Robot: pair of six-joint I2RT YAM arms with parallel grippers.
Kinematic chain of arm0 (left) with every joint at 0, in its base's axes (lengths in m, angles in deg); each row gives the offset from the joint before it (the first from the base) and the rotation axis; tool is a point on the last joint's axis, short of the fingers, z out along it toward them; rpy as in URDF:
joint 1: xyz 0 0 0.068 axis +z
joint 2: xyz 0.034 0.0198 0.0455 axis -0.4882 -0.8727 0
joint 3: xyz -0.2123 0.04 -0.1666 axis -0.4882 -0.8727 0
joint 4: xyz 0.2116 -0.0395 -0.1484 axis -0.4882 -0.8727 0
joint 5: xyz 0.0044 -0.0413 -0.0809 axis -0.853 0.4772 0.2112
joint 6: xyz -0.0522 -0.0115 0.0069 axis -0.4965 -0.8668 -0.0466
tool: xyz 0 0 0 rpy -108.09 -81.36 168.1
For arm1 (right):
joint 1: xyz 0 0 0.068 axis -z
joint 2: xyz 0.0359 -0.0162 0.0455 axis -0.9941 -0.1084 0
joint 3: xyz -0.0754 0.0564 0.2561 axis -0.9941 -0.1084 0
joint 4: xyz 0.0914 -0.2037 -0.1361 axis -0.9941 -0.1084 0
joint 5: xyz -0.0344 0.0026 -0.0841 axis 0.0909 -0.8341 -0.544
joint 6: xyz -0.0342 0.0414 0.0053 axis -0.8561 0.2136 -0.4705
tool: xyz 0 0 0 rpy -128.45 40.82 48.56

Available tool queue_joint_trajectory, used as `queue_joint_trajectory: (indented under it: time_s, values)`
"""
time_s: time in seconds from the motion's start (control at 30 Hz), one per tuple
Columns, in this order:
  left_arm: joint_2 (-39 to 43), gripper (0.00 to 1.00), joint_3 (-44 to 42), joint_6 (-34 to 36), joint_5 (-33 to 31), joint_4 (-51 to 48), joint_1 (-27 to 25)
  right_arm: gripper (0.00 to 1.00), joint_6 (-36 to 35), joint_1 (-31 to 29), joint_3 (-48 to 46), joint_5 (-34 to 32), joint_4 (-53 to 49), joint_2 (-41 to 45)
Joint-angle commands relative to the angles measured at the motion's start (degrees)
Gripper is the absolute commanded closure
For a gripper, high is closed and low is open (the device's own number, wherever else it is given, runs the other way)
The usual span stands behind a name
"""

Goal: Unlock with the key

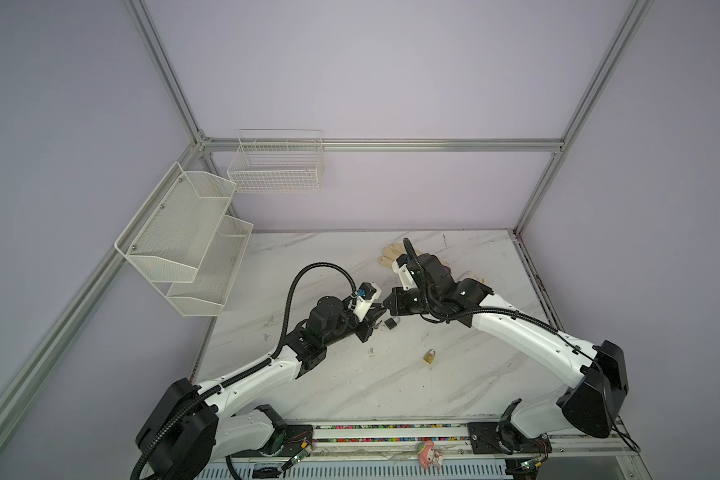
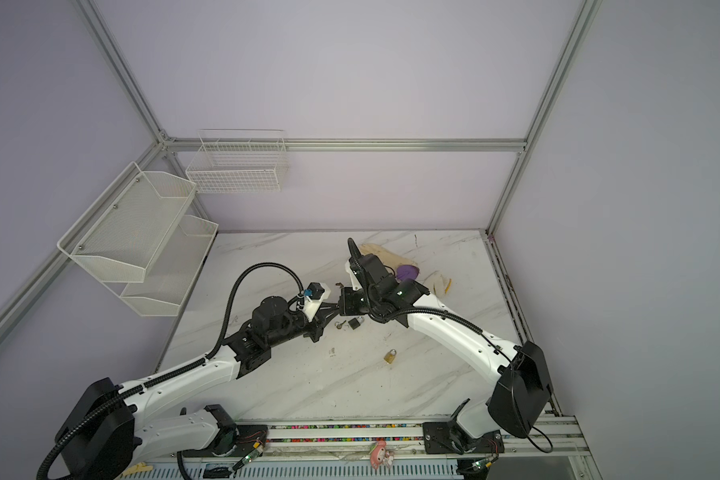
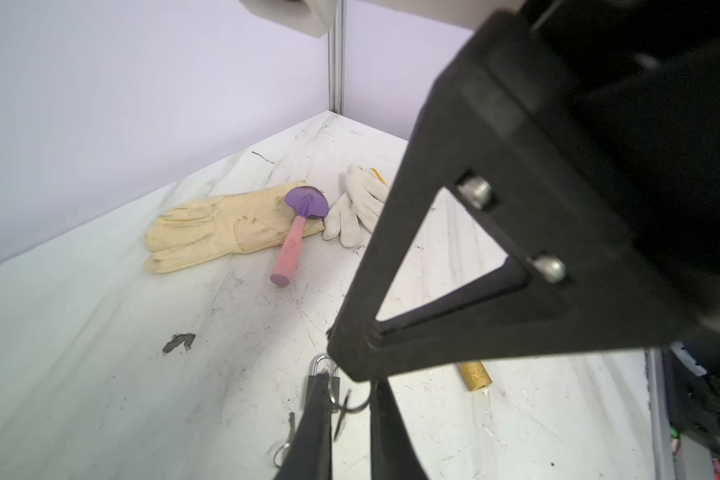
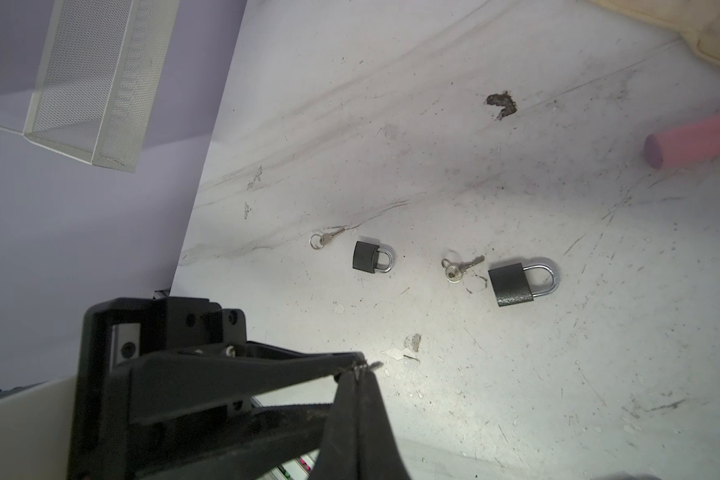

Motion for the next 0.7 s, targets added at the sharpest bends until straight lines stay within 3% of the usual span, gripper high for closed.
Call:
queue_joint_trajectory:
  time_s: [0.0,0.13,0.67]
  values:
    - [0.18,0.93,5.86,0.39,0.85,2.08,0.05,1.0,-0.2,0.06,0.56,-0.73,-1.51,1.2]
    - [0.26,1.0,5.92,0.06,1.19,1.96,0.03,1.0,-0.29,0.03,0.45,-0.95,-1.42,1.37]
    - [2.33,1.0,5.57,-3.31,0.43,0.66,0.07,1.0,-1.07,0.47,-0.12,-2.22,-0.46,3.24]
